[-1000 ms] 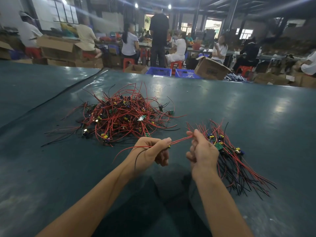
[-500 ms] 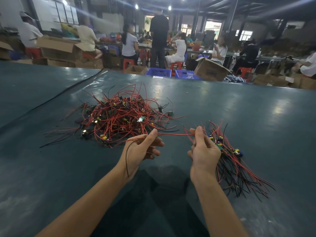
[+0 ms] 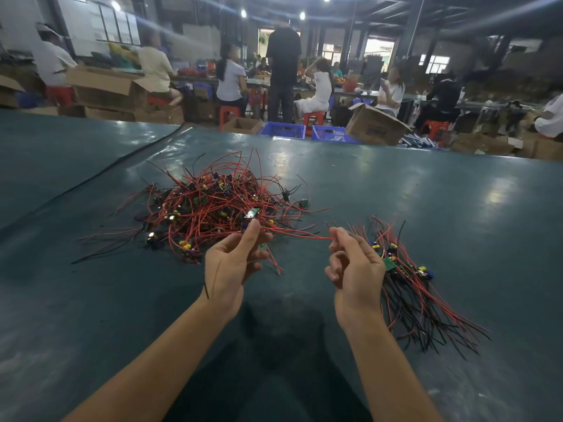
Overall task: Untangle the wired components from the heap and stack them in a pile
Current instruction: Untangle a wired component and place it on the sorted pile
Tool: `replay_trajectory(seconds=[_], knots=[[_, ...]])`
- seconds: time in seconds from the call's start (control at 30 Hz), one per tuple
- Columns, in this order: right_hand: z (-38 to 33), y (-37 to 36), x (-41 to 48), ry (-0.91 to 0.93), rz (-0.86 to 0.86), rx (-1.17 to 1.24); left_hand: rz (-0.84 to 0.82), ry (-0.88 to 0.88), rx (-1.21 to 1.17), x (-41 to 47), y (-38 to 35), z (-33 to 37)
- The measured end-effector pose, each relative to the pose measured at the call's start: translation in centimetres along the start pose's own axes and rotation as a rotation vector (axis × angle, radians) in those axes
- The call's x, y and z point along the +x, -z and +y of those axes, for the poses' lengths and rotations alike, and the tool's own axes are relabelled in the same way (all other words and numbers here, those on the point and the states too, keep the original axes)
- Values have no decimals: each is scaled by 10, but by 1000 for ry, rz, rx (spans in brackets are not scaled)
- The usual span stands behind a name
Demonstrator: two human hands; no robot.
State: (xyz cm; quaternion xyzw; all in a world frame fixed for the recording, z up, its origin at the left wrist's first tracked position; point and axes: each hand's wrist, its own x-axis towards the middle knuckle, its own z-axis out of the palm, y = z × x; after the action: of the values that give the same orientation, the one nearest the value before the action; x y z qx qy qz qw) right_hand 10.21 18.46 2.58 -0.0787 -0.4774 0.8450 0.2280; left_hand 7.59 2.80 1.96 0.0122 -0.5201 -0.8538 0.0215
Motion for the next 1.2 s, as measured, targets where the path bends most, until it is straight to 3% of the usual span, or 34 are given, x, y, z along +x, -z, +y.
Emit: replay_trajectory(seconds=[0.2,0.43,0.67,1.0,1.1,1.2], knots=[[2,-2,-6,28,-174,-66,19,44,-67,5,4,8],[11,-12,-16,-175,-260,-349,-466,259,99,0,1,3],[13,-14,-18,-195,-270,-338,-608,335,177,3,0,-3],[19,-13,-14,-120,-65,-219,-521,555,-225,-4,0,-19],[17,-13,-13,-117,-31,-184,-523,493,-254,-6,-2,-22],[16,-12,-13,-123,-70,-131,-539,391,-103,-9,-6,-23]])
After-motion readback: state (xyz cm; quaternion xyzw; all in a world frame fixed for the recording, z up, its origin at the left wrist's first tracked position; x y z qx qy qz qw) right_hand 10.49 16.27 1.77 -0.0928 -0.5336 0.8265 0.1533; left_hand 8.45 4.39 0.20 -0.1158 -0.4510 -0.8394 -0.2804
